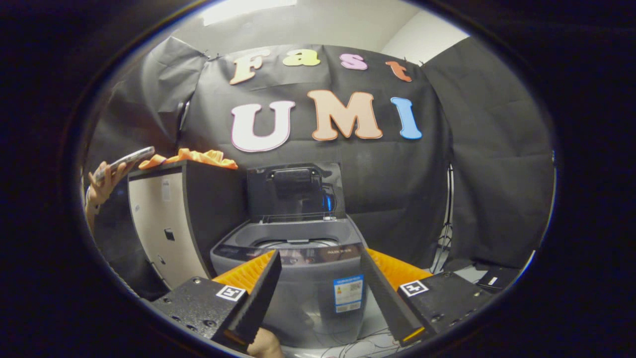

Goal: Put the clothes into the washing machine and then close the washing machine lid.

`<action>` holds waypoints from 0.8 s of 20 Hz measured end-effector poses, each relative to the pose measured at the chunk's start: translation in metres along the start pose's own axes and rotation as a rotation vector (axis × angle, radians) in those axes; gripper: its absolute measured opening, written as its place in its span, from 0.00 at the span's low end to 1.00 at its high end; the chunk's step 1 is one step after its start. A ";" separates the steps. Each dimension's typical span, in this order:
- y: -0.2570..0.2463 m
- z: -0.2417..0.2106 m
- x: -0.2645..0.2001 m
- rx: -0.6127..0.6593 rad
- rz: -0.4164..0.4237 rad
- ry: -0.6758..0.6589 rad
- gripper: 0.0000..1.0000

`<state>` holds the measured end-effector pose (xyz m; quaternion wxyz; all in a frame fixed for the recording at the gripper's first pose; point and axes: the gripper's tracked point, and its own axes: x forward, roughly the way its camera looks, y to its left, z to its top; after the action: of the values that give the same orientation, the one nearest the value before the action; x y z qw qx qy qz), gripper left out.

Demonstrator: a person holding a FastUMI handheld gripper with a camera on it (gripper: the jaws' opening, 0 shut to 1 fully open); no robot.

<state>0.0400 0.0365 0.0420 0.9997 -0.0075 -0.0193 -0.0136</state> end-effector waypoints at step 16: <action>0.326 0.181 0.141 0.110 0.390 0.132 0.97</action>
<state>0.1825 0.3612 0.2232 0.9814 0.0445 0.0472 0.1806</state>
